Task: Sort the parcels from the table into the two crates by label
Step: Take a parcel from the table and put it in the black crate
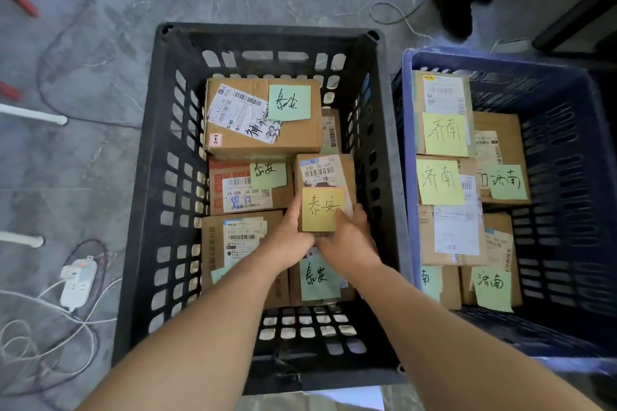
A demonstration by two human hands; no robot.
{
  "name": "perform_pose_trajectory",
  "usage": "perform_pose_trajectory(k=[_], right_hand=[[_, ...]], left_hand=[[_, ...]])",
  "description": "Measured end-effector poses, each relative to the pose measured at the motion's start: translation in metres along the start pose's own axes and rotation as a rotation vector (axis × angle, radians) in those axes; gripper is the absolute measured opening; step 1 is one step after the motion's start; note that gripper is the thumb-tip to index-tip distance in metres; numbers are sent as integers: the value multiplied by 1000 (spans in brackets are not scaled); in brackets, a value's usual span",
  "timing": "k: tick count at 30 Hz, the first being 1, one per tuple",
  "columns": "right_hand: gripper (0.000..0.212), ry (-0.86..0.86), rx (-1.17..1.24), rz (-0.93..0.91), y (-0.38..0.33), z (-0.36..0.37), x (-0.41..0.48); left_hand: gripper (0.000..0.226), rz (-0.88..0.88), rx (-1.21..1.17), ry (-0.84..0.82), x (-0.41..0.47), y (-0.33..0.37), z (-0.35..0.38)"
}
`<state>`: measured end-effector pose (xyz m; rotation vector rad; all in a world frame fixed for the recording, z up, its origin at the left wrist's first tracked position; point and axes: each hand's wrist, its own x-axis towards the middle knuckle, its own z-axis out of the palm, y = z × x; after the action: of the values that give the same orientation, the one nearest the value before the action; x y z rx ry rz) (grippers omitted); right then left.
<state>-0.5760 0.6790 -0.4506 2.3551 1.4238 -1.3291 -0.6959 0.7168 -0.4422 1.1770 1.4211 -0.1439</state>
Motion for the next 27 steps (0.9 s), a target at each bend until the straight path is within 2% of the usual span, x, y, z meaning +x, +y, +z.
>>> perform_pose_trajectory(k=[3,7,11,16,21,27], right_hand=[[69,-15,-149,35,-6,-1,-1],[62,46,-387,16,-18,-5,-3],[62,45,-391,3,-23,-17,-9],[51,80,-360,-98,-31,-45,-41],[56,205,-343,-176,-42,-85,-101],[63,377,-345,-107,-27,-125,-175]], left_hand=[[85,6,19,-19,3,3,-1],[83,12,17,-35,4,4,0],[87,25,61,-26,2,5,-5],[86,87,340,85,-40,23,-28],[79,182,737,244,-95,39,-51],[73,324,908,376,-166,54,-38]])
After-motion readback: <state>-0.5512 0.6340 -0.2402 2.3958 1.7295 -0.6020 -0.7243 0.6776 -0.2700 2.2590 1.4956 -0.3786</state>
